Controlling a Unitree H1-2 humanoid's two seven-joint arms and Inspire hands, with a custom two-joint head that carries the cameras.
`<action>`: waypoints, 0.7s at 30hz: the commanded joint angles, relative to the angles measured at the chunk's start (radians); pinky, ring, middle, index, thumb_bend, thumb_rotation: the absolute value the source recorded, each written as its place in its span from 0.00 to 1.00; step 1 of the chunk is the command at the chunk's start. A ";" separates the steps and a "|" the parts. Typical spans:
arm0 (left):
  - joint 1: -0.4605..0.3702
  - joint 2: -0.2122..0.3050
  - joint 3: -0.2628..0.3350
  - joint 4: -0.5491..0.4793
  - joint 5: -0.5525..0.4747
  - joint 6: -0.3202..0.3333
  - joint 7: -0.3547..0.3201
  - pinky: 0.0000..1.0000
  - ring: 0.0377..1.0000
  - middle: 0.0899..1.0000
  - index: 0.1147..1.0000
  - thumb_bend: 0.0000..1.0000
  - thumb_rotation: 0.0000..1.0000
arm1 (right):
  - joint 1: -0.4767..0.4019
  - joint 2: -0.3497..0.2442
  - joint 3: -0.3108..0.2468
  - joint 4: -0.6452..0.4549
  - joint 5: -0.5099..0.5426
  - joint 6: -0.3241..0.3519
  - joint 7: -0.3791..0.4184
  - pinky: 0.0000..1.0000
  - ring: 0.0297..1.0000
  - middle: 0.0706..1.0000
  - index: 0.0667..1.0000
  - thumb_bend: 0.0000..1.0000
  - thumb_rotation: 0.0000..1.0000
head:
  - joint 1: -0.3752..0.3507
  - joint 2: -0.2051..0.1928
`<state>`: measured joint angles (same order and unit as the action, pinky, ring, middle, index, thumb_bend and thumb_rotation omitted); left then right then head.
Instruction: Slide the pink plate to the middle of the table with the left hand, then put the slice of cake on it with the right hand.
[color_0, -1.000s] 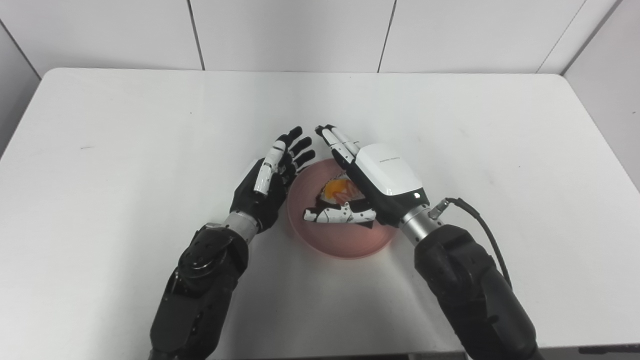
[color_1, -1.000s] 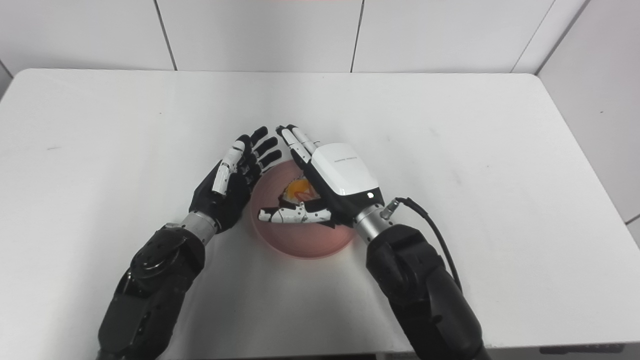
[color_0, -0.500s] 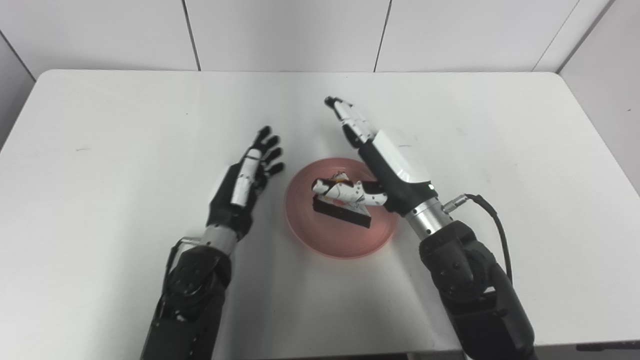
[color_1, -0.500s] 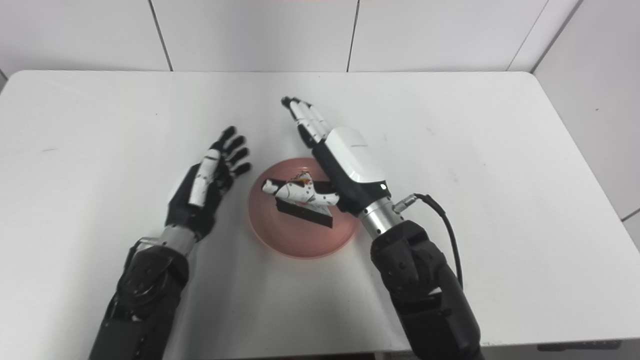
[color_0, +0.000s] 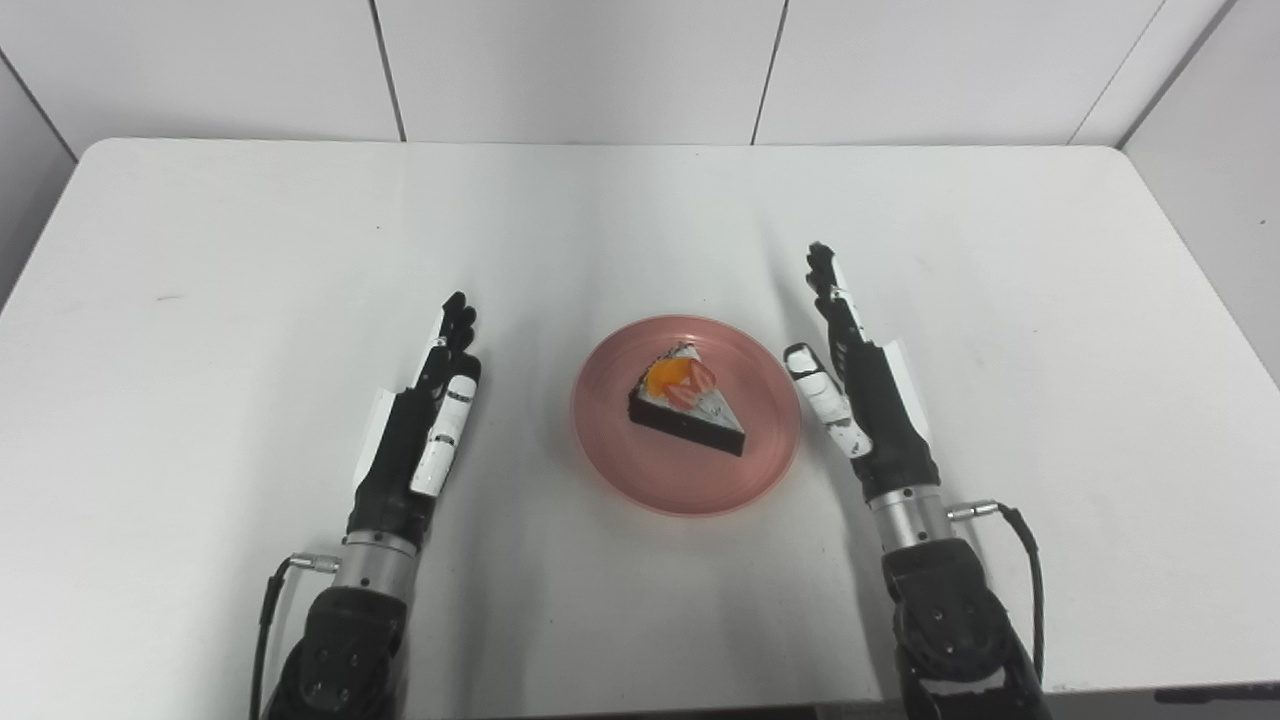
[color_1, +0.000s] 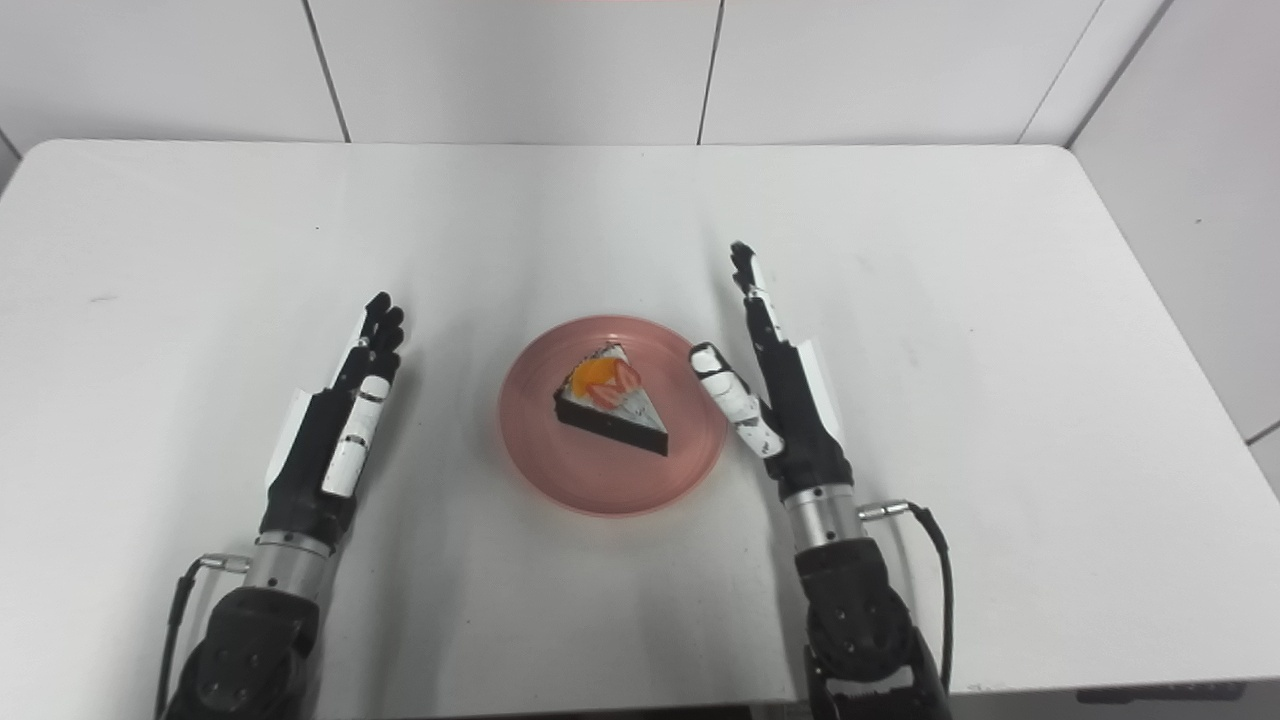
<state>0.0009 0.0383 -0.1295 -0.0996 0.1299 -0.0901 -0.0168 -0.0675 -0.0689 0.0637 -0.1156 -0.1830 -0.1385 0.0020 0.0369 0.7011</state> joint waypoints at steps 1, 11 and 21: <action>0.006 0.012 0.007 0.006 0.001 -0.028 -0.004 1.00 1.00 1.00 1.00 0.42 1.00 | -0.012 0.006 -0.003 0.003 0.008 -0.093 -0.019 1.00 1.00 1.00 1.00 0.56 1.00 | 0.001 0.001; -0.031 0.033 0.025 0.068 -0.046 -0.010 -0.043 1.00 1.00 1.00 1.00 0.43 1.00 | -0.041 -0.009 -0.004 0.129 -0.072 -0.162 -0.058 0.99 1.00 1.00 1.00 0.49 1.00 | -0.002 -0.006; -0.032 0.024 0.017 0.048 -0.048 0.025 -0.059 1.00 1.00 1.00 1.00 0.42 1.00 | -0.032 -0.007 0.003 0.083 -0.037 -0.066 -0.014 0.97 1.00 1.00 1.00 0.41 1.00 | 0.021 -0.007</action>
<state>-0.0438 0.0597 -0.1063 -0.0599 0.0827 -0.0762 -0.0628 -0.0963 -0.0751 0.0665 0.0020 -0.2308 -0.2093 -0.0200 0.0568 0.6934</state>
